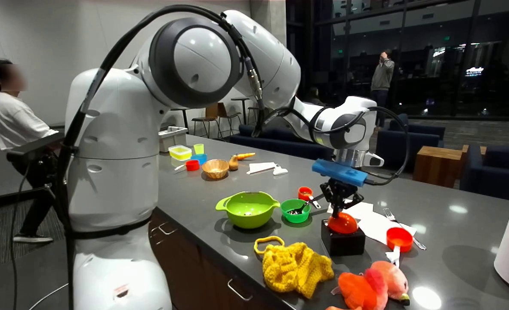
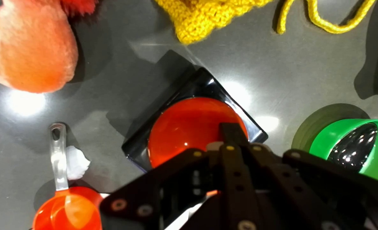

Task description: Press the red button

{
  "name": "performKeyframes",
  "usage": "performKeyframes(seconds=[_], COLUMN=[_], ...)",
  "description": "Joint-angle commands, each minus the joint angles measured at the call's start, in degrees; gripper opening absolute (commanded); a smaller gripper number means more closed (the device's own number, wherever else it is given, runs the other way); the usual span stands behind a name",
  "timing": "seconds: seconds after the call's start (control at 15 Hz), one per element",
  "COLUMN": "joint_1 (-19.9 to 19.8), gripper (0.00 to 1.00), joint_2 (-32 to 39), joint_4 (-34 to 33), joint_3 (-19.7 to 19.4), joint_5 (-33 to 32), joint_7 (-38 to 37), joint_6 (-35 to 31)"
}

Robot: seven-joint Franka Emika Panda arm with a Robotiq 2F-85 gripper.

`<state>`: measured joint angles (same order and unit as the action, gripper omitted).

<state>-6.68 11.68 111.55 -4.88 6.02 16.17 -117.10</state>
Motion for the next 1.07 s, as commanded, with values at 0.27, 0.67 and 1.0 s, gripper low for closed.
performKeyframes(seconds=[0.27, 0.67, 1.0], joint_1=[-1.65, -1.94, -1.56], gripper=[0.00, 0.00, 0.00], joint_2=[5.17, 6.20, 4.94], joint_4=[-3.33, -5.03, -5.42], joint_3=[0.51, 0.56, 0.67], joint_5=[3.33, 3.62, 2.85], joint_7=[2.13, 2.15, 1.79], joint_6=[2.72, 4.47, 4.94])
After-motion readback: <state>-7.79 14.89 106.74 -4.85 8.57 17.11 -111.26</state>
